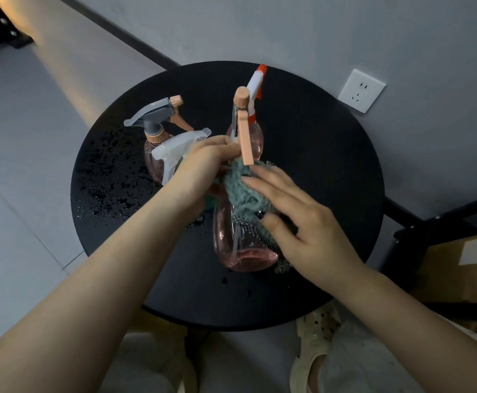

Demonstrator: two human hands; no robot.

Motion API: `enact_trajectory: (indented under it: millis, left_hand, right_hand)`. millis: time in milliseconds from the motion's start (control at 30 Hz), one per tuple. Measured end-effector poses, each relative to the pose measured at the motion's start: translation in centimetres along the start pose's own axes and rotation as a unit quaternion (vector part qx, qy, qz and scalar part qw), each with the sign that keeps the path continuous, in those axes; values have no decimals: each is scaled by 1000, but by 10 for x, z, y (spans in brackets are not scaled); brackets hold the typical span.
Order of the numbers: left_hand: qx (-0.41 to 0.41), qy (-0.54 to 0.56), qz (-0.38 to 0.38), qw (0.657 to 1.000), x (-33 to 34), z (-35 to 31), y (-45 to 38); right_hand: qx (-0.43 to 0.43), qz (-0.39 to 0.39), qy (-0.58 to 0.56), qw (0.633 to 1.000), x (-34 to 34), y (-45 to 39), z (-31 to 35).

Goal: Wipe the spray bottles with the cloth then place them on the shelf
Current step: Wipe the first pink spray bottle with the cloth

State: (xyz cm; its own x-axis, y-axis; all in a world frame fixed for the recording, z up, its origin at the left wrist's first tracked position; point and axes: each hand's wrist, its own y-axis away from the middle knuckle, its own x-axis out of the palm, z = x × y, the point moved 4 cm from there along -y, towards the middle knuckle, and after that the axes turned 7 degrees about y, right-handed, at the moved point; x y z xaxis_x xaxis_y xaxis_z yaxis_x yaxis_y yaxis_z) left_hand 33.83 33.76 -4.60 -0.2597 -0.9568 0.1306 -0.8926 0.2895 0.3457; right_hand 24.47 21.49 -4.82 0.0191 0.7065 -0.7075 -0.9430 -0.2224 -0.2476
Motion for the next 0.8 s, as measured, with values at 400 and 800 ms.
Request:
enact_trajectory:
  millis: [400, 800]
  left_hand:
    - [13, 70, -46, 996, -11, -8, 2]
    - [-11, 94, 62, 994, 6, -2, 7]
  right_hand:
    - [-316, 36, 303, 898, 9, 21, 12]
    - [13, -24, -73, 997, -2, -3, 1]
